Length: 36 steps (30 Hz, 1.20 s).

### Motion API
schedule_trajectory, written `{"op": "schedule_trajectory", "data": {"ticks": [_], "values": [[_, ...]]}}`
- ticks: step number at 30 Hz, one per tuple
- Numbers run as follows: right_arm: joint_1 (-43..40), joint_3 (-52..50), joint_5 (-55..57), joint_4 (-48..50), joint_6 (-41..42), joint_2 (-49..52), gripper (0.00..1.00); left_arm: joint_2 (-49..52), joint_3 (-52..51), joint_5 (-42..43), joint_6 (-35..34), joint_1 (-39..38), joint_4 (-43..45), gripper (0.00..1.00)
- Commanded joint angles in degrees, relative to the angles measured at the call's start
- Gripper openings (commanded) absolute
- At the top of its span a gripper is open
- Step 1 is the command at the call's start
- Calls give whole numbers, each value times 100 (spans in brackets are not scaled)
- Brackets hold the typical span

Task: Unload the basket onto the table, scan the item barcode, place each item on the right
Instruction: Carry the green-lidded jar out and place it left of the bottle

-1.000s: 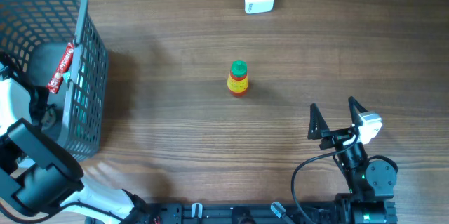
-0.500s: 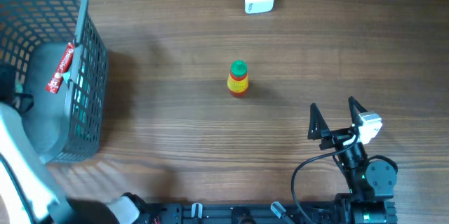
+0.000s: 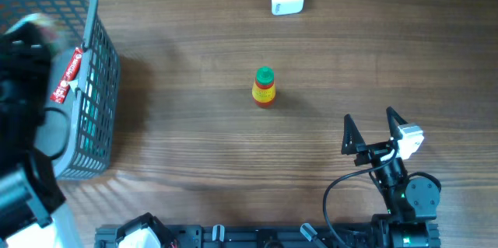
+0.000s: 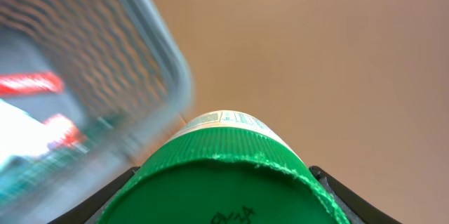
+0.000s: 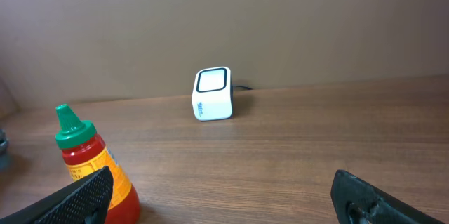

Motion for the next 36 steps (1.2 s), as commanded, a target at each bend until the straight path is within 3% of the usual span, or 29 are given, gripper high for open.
{"op": "schedule_trajectory", "data": {"ticks": [1, 9, 17, 26, 36], "values": [[39, -7, 76, 20, 35, -37, 100, 2, 133, 188, -105, -1008, -96, 62], [39, -7, 76, 20, 39, -37, 100, 1082, 133, -1429, -107, -3550, -1161, 61], [39, -7, 76, 20, 37, -37, 100, 3110, 133, -2105, -190, -5062, -1368, 61], [39, -7, 76, 20, 37, -37, 100, 4636, 131, -3340, -1032, -5386, -1436, 61], [37, -7, 76, 20, 37, -37, 100, 5464, 111, -3432, -1185, -5602, -522, 63]]}}
